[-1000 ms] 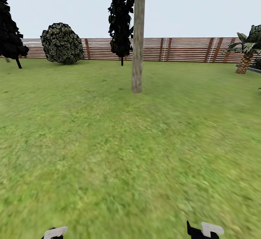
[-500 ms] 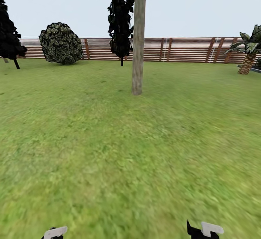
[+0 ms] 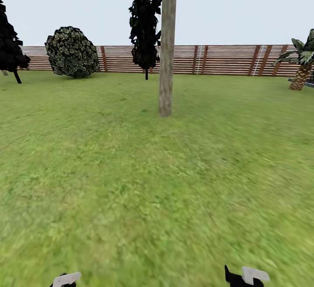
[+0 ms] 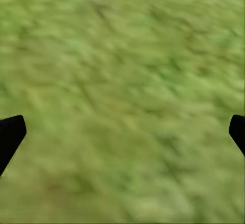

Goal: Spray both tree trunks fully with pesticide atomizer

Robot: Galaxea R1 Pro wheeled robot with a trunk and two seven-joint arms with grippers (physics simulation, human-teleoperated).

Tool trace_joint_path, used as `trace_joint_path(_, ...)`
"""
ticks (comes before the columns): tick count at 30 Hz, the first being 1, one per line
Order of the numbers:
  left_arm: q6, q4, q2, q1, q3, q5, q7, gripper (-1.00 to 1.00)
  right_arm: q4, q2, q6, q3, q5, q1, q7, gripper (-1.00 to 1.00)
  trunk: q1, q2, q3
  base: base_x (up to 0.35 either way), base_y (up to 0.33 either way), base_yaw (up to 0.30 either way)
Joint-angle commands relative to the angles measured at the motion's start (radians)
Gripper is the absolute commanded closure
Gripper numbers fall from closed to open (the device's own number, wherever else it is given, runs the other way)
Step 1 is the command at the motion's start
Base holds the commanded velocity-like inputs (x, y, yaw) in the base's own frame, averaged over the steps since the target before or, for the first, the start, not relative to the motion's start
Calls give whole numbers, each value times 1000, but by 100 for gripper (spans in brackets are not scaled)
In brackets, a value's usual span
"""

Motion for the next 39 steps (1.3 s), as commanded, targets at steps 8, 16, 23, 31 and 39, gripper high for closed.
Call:
trace_joint_path(8, -3, 1, 0, -1, -2, 7, 0, 100, 1, 0, -3, -1, 5, -1, -3, -100, 0, 0, -1, 335, 0, 0)
trace_joint_path(16, -3, 1, 0, -1, -2, 7, 0, 100, 1, 0, -3, -1, 5, 0, -3, -100, 0, 0, -1, 335, 0, 0)
trace_joint_path(23, -3, 1, 0, -1, -2, 7, 0, 100, 1, 0, -3, -1, 5, 0, -3, -100, 0, 0, -1, 335, 0, 0)
trace_joint_path(31, -3, 1, 0, -1, -2, 7, 0, 100, 1, 0, -3, -1, 5, -1, -3, -100, 0, 0, -1, 335, 0, 0)
trace_joint_path(39, -3, 1, -1, -1, -2, 7, 0, 100, 1, 0, -3, -1, 5, -1, -3, -100, 0, 0, -1, 335, 0, 0)
